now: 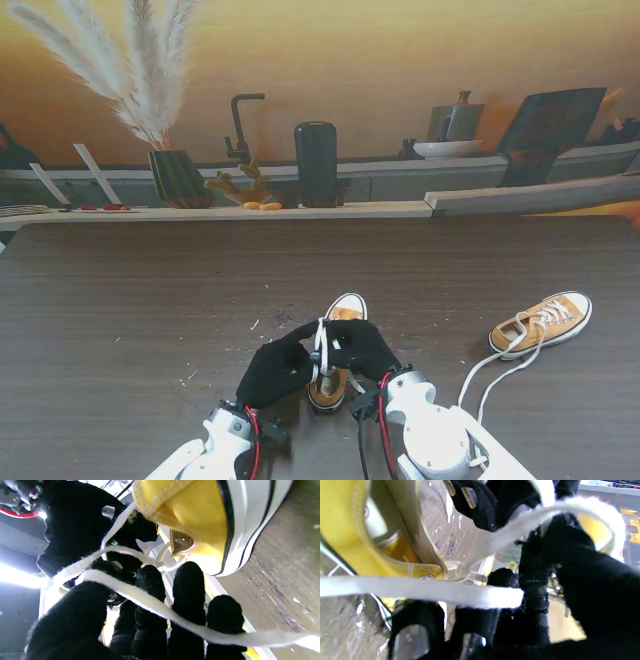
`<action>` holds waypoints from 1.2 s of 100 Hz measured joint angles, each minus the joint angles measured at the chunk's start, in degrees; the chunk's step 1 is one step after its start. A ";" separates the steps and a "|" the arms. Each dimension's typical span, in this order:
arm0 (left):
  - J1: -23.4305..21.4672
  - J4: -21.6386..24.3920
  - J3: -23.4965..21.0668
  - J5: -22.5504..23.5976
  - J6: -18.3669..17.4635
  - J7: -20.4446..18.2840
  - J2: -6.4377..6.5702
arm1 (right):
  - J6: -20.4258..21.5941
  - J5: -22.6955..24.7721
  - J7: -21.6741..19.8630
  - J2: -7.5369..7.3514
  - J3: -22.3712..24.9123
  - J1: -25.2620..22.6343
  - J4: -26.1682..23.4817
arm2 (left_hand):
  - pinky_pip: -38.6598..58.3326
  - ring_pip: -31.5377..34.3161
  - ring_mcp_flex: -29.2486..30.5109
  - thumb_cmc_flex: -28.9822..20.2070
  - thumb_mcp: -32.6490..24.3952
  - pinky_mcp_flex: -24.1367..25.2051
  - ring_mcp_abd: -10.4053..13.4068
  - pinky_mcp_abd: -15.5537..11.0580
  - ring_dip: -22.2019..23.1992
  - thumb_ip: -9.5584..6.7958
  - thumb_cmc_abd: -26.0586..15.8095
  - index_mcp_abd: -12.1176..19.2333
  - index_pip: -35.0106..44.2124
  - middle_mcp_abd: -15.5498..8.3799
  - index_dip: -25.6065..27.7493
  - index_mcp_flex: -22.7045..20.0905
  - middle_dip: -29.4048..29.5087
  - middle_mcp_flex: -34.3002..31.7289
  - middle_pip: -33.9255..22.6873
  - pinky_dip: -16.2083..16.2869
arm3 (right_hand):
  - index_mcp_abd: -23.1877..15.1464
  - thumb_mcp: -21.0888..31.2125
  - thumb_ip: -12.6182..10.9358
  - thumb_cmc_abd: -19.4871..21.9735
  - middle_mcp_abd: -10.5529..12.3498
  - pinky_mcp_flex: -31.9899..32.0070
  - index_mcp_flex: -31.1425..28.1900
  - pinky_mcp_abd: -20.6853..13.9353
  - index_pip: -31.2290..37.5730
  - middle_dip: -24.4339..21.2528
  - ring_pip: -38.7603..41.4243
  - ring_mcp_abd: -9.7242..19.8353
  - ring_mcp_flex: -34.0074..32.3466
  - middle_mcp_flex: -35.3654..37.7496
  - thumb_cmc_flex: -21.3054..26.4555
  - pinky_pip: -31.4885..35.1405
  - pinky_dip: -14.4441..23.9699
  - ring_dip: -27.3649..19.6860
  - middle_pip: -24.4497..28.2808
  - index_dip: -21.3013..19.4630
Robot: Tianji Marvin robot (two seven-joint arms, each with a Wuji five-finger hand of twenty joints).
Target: Tie the shoelaces into a bow on the shoes
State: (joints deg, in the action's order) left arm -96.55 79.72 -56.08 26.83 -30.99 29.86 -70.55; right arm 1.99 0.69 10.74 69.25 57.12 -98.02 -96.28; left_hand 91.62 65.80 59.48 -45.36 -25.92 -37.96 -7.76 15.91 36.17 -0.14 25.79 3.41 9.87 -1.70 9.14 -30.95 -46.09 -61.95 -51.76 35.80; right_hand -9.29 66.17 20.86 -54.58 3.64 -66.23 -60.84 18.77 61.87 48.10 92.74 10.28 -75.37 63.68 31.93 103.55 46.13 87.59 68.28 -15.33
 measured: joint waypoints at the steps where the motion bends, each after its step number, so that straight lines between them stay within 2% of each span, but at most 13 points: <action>1: -0.01 0.01 -0.03 0.01 -0.01 -0.06 0.02 | -0.01 -0.12 -0.14 0.00 0.04 -0.02 -0.03 | -0.05 -0.01 0.00 0.00 0.00 0.00 0.00 0.00 0.00 0.00 0.00 0.00 0.00 0.00 0.00 0.00 0.00 0.00 0.00 0.00 | 0.20 0.00 0.00 0.13 -0.18 0.00 0.01 0.00 -0.02 0.05 -0.22 0.00 0.00 -0.40 0.00 0.00 -0.13 0.00 0.07 -0.66; 16: -0.38 0.45 -0.61 0.05 0.02 -0.96 0.28 | -0.38 -1.12 -1.10 -0.06 0.26 -0.31 -0.59 | -1.16 -0.53 -0.01 0.00 0.00 0.76 0.00 0.00 0.01 0.01 0.00 -0.04 -0.09 0.00 -0.03 0.02 0.00 0.04 0.96 0.00 | 3.41 0.02 0.01 6.26 -3.17 1.56 2.12 1.24 -0.43 3.57 -6.27 -0.56 2.03 -8.13 0.00 -0.98 -2.45 0.00 0.90 -10.02; 24: -0.61 0.63 -0.83 0.18 0.04 -1.01 0.40 | -0.62 -1.98 -1.94 -0.12 0.38 -0.51 -0.99 | -1.20 -1.54 -0.60 0.00 0.00 0.85 0.05 0.00 0.01 0.01 0.00 -0.05 -0.42 0.00 -0.04 0.03 0.00 0.07 1.52 0.00 | 5.22 1.28 0.01 8.02 -4.13 8.81 3.74 2.36 -0.71 4.11 -9.70 -2.00 8.25 -15.15 0.00 -3.34 -1.87 0.01 1.29 -15.61; 34: -0.70 0.69 -0.89 0.48 0.03 -1.01 0.54 | -0.64 -2.48 -2.09 -0.15 0.35 -0.68 -1.21 | -1.33 -1.54 -0.60 0.00 0.00 1.02 0.05 0.00 0.01 0.01 0.00 -0.09 -0.94 0.00 -0.05 0.06 0.02 0.08 2.19 0.00 | 6.58 1.84 0.00 9.11 -4.72 16.35 4.39 2.63 -0.41 3.01 -14.02 -4.84 13.53 -20.04 0.00 -6.29 0.57 0.02 1.60 -18.32; 37: -0.71 0.71 -0.89 0.56 0.02 -1.00 0.57 | -0.62 -2.49 -1.97 -0.15 0.28 -0.71 -1.23 | -1.38 -1.54 -0.60 0.00 0.00 1.04 0.06 0.00 0.01 0.01 0.00 -0.13 -1.18 0.00 -0.05 0.07 0.03 0.09 2.21 0.00 | 6.90 1.85 -1.23 9.32 -4.77 17.26 4.83 2.70 0.16 2.65 -15.27 -5.61 14.17 -20.65 0.00 -6.90 1.01 0.02 1.62 -18.35; 49: -0.73 0.73 -0.88 0.75 -0.05 -0.85 0.64 | -0.48 -2.31 -1.33 -0.13 0.03 -0.77 -1.31 | -1.78 -1.54 -0.60 0.00 0.00 1.37 0.06 0.00 0.01 0.01 0.00 -0.15 -1.19 0.00 -0.06 0.07 0.06 0.09 2.24 0.00 | 8.23 4.21 -1.30 8.37 -5.54 19.97 4.84 3.63 1.44 0.02 -19.77 -9.02 14.36 -21.35 -0.04 -9.69 1.38 0.03 1.39 -18.36; 56: -0.80 0.73 -0.92 0.74 -0.14 -0.80 0.62 | -0.31 -1.65 -0.16 -0.05 -0.24 -0.85 -1.36 | -1.78 -1.54 -0.60 0.00 0.00 1.43 0.06 0.00 0.01 0.01 0.00 -0.15 -1.19 0.00 -0.06 0.07 0.06 0.09 2.26 0.00 | 9.79 6.01 -1.73 7.20 -7.00 21.86 4.84 3.82 2.77 -1.98 -22.74 -9.73 15.68 -23.57 -0.07 -11.28 1.39 0.04 -0.22 -18.36; 60: -0.92 0.80 -1.06 0.69 -0.17 -0.81 0.59 | -0.23 -1.01 0.11 -0.02 -0.28 -0.91 -1.41 | -1.79 -1.54 -0.61 0.00 0.00 1.48 0.06 0.00 0.01 0.01 0.00 -0.15 -0.84 0.00 -0.06 -0.01 0.07 0.20 2.67 0.00 | 10.46 6.05 -2.82 6.86 -7.38 22.42 4.84 3.82 2.90 -2.91 -22.95 -9.73 15.71 -23.57 -0.07 -11.84 1.40 0.05 -0.89 -18.37; 71: -1.49 1.26 -1.56 0.69 -0.19 -0.81 0.56 | -0.21 0.14 1.40 0.20 -0.35 -1.07 -1.53 | -1.91 -1.54 -0.62 0.00 0.00 1.67 0.08 0.01 0.01 0.01 0.01 -0.08 0.33 0.00 -0.06 -0.15 0.14 0.57 3.03 0.00 | 12.09 7.69 -2.82 6.32 -8.32 23.89 5.95 3.86 3.67 -5.24 -23.87 -9.92 17.44 -24.17 -0.07 -13.07 1.78 0.06 -2.89 -18.37; 84: -1.73 1.33 -1.57 0.74 -0.17 -0.16 0.52 | 1.18 -0.21 2.29 0.39 -0.52 -1.27 -1.47 | -1.92 -1.54 -0.62 0.00 0.00 1.68 0.13 0.01 0.05 0.01 0.01 -0.04 0.38 0.00 -0.06 -0.84 0.14 0.58 3.63 0.00 | 12.09 7.38 -2.82 8.23 -9.61 26.50 6.54 5.53 3.55 -8.44 -27.25 -13.29 17.81 -24.17 -0.06 -13.85 2.74 0.07 -6.20 -17.58; 99: -1.59 1.12 -1.46 0.45 -0.51 -0.16 0.52 | 2.14 1.50 2.54 0.40 -0.89 -1.21 -1.03 | -1.93 -1.54 -0.62 0.00 0.00 1.68 0.19 0.01 0.15 0.01 0.01 -0.20 -0.25 0.00 -0.06 -0.61 0.15 0.58 3.66 0.00 | 12.02 1.17 -2.83 12.40 -10.45 28.56 8.34 5.58 -0.83 -9.22 -27.94 -14.06 18.51 -24.17 -2.56 -14.44 3.47 0.07 -8.87 -11.22; 107: -1.51 0.96 -1.45 0.50 -0.55 0.09 0.52 | 2.15 1.44 1.93 0.31 -0.89 -1.20 -1.02 | -1.93 -1.54 -0.63 0.00 0.00 1.68 0.19 0.01 0.19 0.02 0.01 -0.20 -0.27 0.00 -0.06 -0.61 0.15 0.58 3.69 0.00 | 12.02 1.11 -2.83 13.00 -10.55 29.31 8.43 5.58 -5.29 -9.74 -28.03 -14.11 18.56 -24.17 -3.19 -14.54 3.87 0.08 -10.11 -9.19; 120: -1.49 0.85 -1.48 0.67 -0.60 0.45 0.52 | 2.15 1.43 0.70 0.09 -0.81 -1.12 -1.02 | -1.93 -1.54 -0.63 0.00 0.00 1.69 0.20 0.02 0.46 0.02 0.01 -0.21 -0.27 0.00 -0.06 -0.61 0.15 0.58 3.73 0.00 | 12.06 1.09 -2.86 13.58 -11.04 30.31 8.27 5.58 -10.13 -10.39 -28.95 -14.49 19.22 -24.20 -5.18 -14.80 4.16 0.09 -10.86 -8.51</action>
State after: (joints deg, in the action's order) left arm -98.03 80.57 -57.57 27.50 -31.60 30.30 -70.03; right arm 4.14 2.11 11.44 69.34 56.31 -99.14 -97.30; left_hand 89.68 64.26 58.86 -45.36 -25.92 -36.27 -7.56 15.92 36.63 -0.12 25.79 3.20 9.59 -1.70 9.07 -31.55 -45.94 -61.37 -48.04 35.80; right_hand 2.77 67.26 17.99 -41.00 -7.40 -35.92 -52.57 24.35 51.74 37.71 63.79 -4.20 -56.15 39.48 26.75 88.74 50.29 87.68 57.42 -23.84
